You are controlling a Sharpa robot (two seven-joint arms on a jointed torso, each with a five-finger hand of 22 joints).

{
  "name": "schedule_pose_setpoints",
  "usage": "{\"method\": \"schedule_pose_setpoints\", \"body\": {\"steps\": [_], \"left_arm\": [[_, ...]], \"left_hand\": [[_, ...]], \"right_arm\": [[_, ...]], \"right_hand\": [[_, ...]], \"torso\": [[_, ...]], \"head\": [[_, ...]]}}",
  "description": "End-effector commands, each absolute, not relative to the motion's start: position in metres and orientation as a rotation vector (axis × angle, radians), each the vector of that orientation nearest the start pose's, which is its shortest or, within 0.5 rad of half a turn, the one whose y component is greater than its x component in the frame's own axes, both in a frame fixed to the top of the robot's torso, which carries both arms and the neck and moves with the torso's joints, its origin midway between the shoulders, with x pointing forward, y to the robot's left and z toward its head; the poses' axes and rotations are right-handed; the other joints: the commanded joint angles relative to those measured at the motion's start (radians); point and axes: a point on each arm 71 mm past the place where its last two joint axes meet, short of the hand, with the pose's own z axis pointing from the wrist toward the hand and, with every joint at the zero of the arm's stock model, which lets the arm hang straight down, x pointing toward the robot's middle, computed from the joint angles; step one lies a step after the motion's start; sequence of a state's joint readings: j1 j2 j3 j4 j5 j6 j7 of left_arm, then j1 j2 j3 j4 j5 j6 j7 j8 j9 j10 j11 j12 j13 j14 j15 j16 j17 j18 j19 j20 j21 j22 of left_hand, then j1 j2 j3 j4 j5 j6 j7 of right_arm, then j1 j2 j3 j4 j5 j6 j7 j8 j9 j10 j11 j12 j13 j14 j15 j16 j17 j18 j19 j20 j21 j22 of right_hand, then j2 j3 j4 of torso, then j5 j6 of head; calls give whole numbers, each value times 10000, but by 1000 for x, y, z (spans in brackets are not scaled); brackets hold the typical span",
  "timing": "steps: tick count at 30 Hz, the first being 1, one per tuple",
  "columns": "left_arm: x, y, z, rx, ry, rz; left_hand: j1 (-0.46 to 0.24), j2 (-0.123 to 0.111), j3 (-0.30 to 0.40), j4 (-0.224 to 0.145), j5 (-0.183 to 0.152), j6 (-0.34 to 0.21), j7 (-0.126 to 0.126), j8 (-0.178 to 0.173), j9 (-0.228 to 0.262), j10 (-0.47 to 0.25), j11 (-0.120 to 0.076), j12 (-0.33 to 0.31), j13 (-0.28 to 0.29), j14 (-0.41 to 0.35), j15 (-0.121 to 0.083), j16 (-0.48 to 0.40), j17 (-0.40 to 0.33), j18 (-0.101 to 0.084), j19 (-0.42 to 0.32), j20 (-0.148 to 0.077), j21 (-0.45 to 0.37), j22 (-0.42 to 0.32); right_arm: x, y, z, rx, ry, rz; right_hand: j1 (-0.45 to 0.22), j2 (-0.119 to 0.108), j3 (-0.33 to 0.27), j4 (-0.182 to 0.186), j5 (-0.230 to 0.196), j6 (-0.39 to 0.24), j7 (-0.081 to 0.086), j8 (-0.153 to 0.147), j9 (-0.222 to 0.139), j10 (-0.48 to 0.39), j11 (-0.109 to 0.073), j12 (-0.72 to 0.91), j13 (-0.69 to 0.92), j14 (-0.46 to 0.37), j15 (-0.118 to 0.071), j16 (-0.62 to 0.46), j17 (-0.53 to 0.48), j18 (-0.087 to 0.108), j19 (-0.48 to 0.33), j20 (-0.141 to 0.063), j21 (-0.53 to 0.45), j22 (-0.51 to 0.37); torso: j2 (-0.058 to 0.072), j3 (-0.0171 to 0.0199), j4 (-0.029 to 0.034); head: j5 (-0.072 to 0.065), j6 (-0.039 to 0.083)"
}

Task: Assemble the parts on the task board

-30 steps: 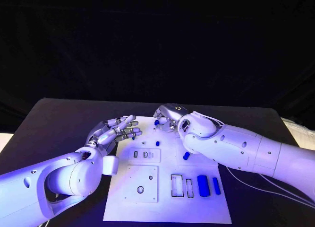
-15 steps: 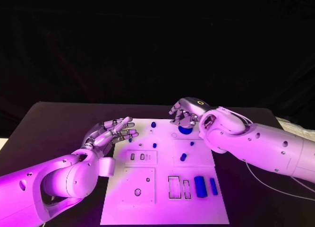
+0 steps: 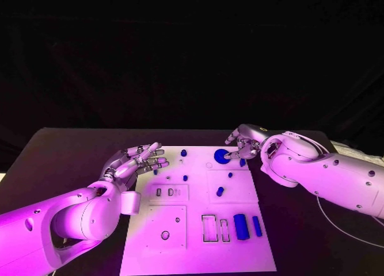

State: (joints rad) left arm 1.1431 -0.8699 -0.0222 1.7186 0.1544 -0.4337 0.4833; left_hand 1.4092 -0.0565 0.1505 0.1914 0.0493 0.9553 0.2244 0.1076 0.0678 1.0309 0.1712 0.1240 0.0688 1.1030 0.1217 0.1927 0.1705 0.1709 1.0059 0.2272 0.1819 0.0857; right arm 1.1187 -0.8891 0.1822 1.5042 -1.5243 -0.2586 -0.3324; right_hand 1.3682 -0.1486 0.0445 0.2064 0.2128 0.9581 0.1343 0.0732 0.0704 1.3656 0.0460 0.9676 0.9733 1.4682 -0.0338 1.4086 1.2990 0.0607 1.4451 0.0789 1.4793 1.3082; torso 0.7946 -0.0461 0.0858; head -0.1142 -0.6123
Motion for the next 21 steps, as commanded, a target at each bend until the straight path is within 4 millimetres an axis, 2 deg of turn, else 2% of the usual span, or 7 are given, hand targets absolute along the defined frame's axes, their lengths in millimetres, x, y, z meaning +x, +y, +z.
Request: {"method": "schedule_pose_setpoints", "body": {"steps": [1,14,21], "left_arm": [[446,174,-180,-12876,13472,-16688],[446,173,-181,-12885,13489,-16688],[446,174,-181,-12886,13495,-16693]], "left_hand": [[19,72,17,-70,19,-68,-10,-52,-7,-81,-4,-27,-10,-49,3,-49,16,109,76,26,-40,-9],[19,72,17,-70,19,-68,-10,-52,-7,-81,-4,-27,-10,-49,3,-49,16,109,76,26,-40,-9],[19,72,17,-70,19,-68,-10,-52,-7,-81,-4,-27,-10,-49,3,-49,16,109,76,26,-40,-9]], "right_arm": [[508,-244,-157,813,16953,3869],[512,-235,-169,832,17190,3899],[514,-237,-171,953,17195,3783]], "right_hand": [[128,4,-20,102,66,11,21,70,15,42,-9,309,365,594,51,89,96,-163,48,17,75,624],[283,142,-46,275,210,166,6,175,31,257,-10,1296,1512,642,61,340,469,-201,140,34,175,828],[392,337,37,246,334,315,-14,244,40,380,-30,1731,2012,674,48,481,689,-240,243,26,259,1013]], "torso": [[0,0,19],[0,-20,16],[-5,-21,18]], "head": [[-36,10],[-6,-61],[-29,-77]]}}
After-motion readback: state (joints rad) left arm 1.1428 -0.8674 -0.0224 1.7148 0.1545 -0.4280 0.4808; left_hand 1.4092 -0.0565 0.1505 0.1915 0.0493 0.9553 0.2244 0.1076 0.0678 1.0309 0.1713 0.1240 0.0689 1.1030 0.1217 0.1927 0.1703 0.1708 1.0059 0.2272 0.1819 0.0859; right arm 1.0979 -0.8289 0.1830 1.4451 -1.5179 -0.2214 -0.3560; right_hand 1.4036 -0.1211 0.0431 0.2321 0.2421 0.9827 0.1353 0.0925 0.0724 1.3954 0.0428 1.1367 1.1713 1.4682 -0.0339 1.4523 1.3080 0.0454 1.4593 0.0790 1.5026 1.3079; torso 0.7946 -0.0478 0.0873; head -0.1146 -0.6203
